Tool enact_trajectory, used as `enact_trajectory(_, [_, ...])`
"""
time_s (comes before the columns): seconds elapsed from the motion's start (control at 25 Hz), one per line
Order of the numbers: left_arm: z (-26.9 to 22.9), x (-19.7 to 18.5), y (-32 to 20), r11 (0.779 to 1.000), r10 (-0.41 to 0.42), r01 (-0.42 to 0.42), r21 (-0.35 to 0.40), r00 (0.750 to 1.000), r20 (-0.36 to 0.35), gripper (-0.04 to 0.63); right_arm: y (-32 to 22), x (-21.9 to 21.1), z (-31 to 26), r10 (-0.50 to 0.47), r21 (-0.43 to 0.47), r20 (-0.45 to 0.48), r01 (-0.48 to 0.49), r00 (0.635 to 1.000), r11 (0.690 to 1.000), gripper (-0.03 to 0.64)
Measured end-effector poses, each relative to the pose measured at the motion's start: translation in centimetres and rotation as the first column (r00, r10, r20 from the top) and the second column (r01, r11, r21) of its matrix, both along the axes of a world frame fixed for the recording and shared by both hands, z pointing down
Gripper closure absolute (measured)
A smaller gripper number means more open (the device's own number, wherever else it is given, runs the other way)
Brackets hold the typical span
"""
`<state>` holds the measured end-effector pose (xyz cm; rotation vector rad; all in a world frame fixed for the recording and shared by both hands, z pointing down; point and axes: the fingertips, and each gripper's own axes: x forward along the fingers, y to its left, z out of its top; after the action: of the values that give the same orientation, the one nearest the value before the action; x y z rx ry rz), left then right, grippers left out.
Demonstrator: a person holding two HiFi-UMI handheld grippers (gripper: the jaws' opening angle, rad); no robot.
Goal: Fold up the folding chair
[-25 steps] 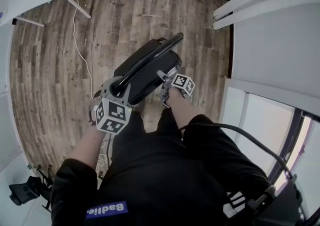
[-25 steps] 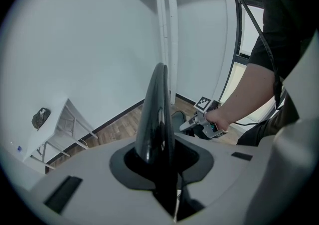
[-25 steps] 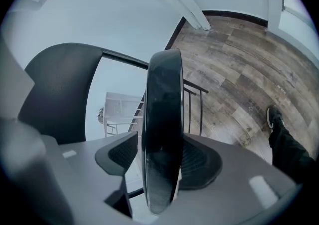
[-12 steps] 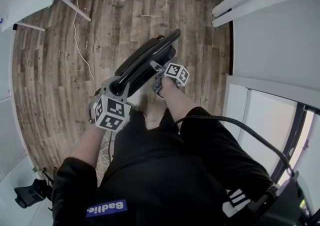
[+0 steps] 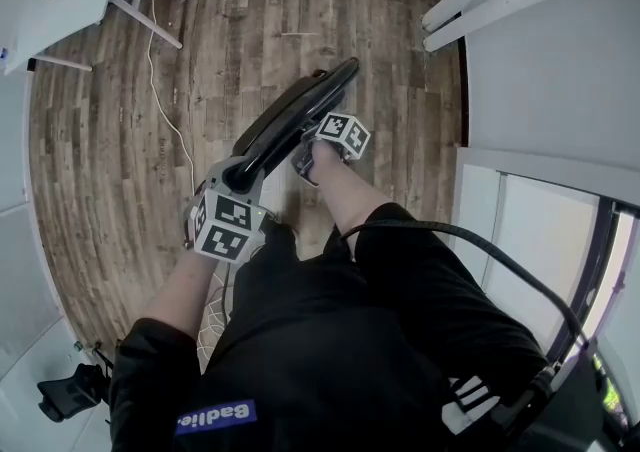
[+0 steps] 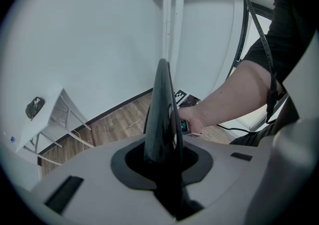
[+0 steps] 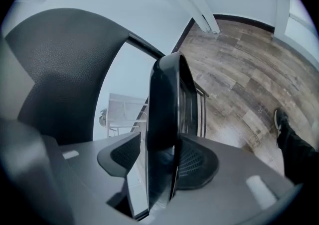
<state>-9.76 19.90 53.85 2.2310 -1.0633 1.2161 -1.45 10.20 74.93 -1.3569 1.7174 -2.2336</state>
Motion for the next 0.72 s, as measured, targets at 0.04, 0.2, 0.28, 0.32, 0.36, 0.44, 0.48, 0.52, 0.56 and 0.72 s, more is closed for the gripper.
enact_trajectory(0.04, [0.0,0.1,0.0,1.0,-0.007,0.007,-0.005,1.0,-0.004,0.523,-0.2,-0.1,0.0,0.001,-0.002,-0.008,-0.001,1.0,1.0,0.417])
enact_trajectory(0.2, [0.0,0.5,-0.3,0.999,-0.039,0.039,-0.024,0.999,-0.015,0.52,-1.0,-0.1,-0.2,-0.005,0.001,-0.032,0.005,0.999,1.0,0.417])
enact_trajectory(0.28, [0.0,0.6,-0.6,0.998,-0.051,0.05,-0.037,0.998,-0.021,0.518,-1.6,-0.2,-0.2,-0.013,0.002,-0.055,0.013,0.998,1.0,0.417])
enact_trajectory(0.32, [0.0,0.6,-0.8,0.998,-0.052,0.051,-0.041,0.998,-0.024,0.519,-1.8,-0.3,-0.2,-0.015,0.002,-0.067,0.015,0.998,1.0,0.417])
enact_trajectory(0.36, [0.0,0.7,-0.8,0.998,-0.051,0.05,-0.045,0.998,-0.026,0.518,-2.1,-0.5,-0.1,-0.014,0.003,-0.076,0.014,0.997,1.0,0.417])
enact_trajectory(0.44, [0.1,0.9,-0.8,0.998,-0.043,0.042,-0.048,0.999,-0.025,0.518,-2.6,-0.9,-0.1,-0.009,0.002,-0.084,0.009,0.996,1.0,0.417])
enact_trajectory(0.48, [0.1,1.0,-0.8,0.998,-0.042,0.041,-0.048,0.999,-0.024,0.517,-2.8,-1.0,-0.1,-0.008,0.001,-0.087,0.008,0.996,1.0,0.417])
enact_trajectory(0.52, [0.1,1.0,-0.8,0.998,-0.044,0.043,-0.048,0.999,-0.023,0.517,-3.1,-1.1,-0.1,-0.007,0.001,-0.092,0.007,0.996,1.0,0.417])
enact_trajectory(0.56, [0.0,0.9,-1.0,0.998,-0.047,0.046,-0.049,0.999,-0.024,0.517,-3.3,-1.2,0.0,-0.008,0.002,-0.097,0.008,0.995,1.0,0.417])
enact_trajectory(0.72, [-0.1,0.5,-1.6,0.998,-0.054,0.053,-0.041,0.998,-0.032,0.517,-3.8,-1.6,-0.3,-0.01,0.005,-0.099,0.011,0.995,1.0,0.417])
